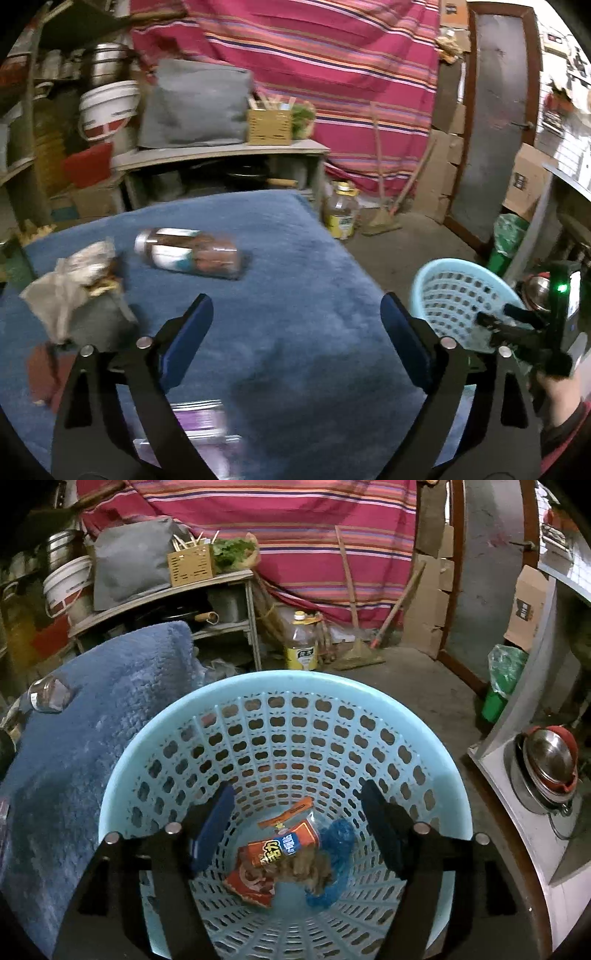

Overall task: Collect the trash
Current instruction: 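Move both tools back over the table toward the brown scouring pads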

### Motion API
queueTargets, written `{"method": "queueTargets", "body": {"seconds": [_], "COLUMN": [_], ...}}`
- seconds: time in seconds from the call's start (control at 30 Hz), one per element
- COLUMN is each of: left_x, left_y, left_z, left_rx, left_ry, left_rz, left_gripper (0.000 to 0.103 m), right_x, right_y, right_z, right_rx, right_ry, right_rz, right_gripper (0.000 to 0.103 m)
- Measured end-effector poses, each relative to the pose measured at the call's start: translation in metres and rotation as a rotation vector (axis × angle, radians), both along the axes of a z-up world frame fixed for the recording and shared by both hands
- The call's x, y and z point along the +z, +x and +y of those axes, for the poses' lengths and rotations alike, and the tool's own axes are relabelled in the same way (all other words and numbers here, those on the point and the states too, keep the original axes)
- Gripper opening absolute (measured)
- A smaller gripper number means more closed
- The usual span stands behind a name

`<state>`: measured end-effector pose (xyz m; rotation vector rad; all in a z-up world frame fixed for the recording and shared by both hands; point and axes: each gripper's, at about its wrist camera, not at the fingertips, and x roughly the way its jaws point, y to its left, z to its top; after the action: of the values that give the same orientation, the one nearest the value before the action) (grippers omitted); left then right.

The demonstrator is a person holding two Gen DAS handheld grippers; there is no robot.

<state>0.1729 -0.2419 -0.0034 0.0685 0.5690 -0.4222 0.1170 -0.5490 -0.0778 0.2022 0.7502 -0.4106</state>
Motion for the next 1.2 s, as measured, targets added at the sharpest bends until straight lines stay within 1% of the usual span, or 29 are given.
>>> {"method": "queueTargets", "body": {"seconds": [0.03,0.07,0.13,0.3,0.33,0.4,0.5,0.6,0.67,0.7,0.83,0.93,1.0,1.07,1.17,1.2], "left_x": [0.001,0.002,0.003,0.002,0.002,0.001,-0.003,-0.010,-0.017,-0.021,-0.032,-0.037,-0.039,-0.039,-0.038,-0.040], "left_y": [0.000,0.001,0.004,0.008,0.010,0.014,0.022,0.031,0.040,0.045,0.056,0.062,0.066,0.073,0.083,0.088], "left_z": [0.012,0.024,0.048,0.103,0.120,0.140,0.181,0.213,0.234,0.243,0.258,0.259,0.259,0.254,0.241,0.237], "left_rx": [0.018,0.037,0.067,0.136,0.162,0.193,0.267,0.310,0.334,0.344,0.351,0.348,0.342,0.325,0.289,0.280], "left_ry": [0.006,0.011,0.017,0.030,0.028,0.026,0.031,0.026,0.013,0.007,-0.011,-0.006,-0.013,-0.015,0.013,0.027], "left_rz": [-0.008,-0.014,-0.020,-0.018,-0.015,-0.010,-0.006,0.018,0.049,0.066,0.095,0.098,0.103,0.105,0.100,0.104], "left_gripper": [0.091,0.092,0.092,0.092,0.092,0.092,0.092,0.092,0.092,0.092,0.091,0.091,0.091,0.088,0.077,0.071], "right_x": [0.002,0.006,0.015,0.033,0.036,0.042,0.048,0.050,0.050,0.049,0.048,0.051,0.051,0.050,0.047,0.045], "right_y": [-0.001,-0.002,-0.001,0.007,0.010,0.015,0.023,0.035,0.040,0.042,0.055,0.063,0.068,0.073,0.077,0.079], "right_z": [0.002,0.007,0.018,0.054,0.063,0.084,0.111,0.139,0.156,0.163,0.192,0.211,0.223,0.231,0.235,0.236], "right_rx": [-0.005,-0.012,-0.010,0.033,0.046,0.079,0.121,0.166,0.189,0.196,0.241,0.270,0.287,0.297,0.302,0.304], "right_ry": [0.001,-0.003,-0.010,-0.018,-0.019,-0.020,-0.016,-0.018,-0.017,-0.016,-0.003,-0.012,-0.026,-0.026,-0.009,-0.003], "right_rz": [-0.007,-0.018,-0.037,-0.074,-0.081,-0.095,-0.107,-0.105,-0.106,-0.108,-0.103,-0.107,-0.106,-0.107,-0.102,-0.097], "right_gripper": [0.071,0.075,0.078,0.078,0.078,0.078,0.079,0.079,0.086,0.087,0.088,0.091,0.091,0.091,0.091,0.091]}}
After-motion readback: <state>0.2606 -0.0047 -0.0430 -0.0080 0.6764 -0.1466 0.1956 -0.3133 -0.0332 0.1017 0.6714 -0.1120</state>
